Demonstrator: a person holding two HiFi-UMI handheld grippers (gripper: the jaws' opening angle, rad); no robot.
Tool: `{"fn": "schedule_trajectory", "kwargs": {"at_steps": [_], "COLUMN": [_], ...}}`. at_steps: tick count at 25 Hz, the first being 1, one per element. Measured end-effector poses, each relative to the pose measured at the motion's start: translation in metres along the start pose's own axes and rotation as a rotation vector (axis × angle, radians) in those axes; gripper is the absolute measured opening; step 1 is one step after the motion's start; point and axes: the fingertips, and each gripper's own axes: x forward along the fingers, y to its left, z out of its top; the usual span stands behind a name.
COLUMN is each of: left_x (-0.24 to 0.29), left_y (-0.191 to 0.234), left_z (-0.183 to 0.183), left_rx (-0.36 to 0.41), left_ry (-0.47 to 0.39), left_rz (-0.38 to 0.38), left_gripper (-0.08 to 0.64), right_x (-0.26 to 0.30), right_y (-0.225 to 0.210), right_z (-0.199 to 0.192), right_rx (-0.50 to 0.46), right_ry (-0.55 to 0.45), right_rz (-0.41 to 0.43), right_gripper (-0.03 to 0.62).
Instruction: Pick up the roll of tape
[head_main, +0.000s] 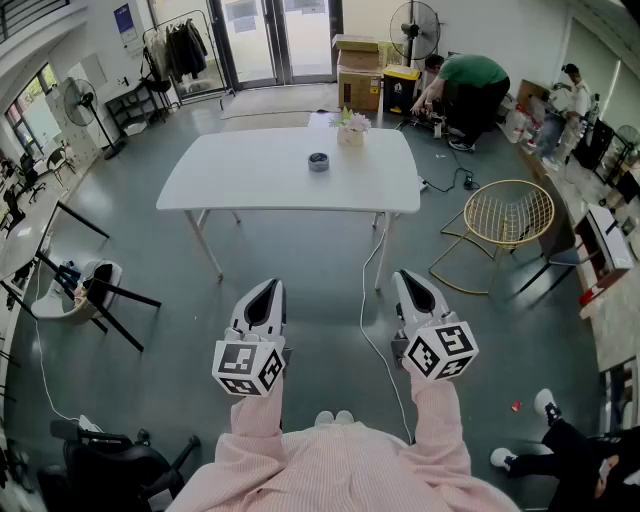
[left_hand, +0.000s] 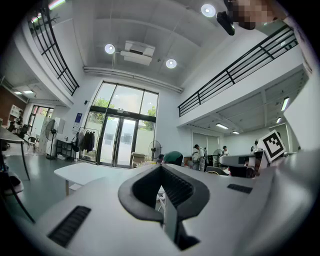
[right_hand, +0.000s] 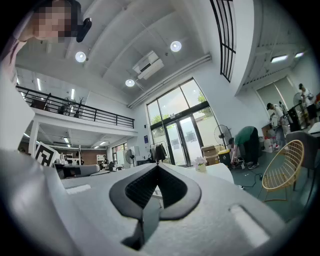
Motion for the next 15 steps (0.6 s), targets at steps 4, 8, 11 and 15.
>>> {"fn": "schedule_trajectory", "kwargs": {"at_steps": [4, 8, 11, 15], "left_x": [0.001, 0.003, 0.004, 0.003], "left_y": [0.001, -0.001, -0.005, -0.008], "left_z": [0.0, -0.001, -0.002, -0.008], "left_rx": [-0.003, -0.015, -0.022, -0.035], "left_ry": [0.002, -0.001, -0.004, 0.006], "left_rz": [0.006, 0.009, 0.011, 0.019], "left_gripper": [0.0, 0.0, 0.0, 0.0], "right_x": [0.003, 0.007, 0.009, 0.014], "right_y": [0.001, 0.001, -0.003, -0.005], "right_z": [-0.001, -0.002, -0.004, -0.008], "right_rx": [-0.025, -0.025, -0.024, -0.019], "right_ry": [0.0, -0.002, 0.002, 0.016], "right_rz": [0.01, 0.023, 0.02, 0.022], "right_gripper": [0.005, 0.005, 0.005, 0.014]}}
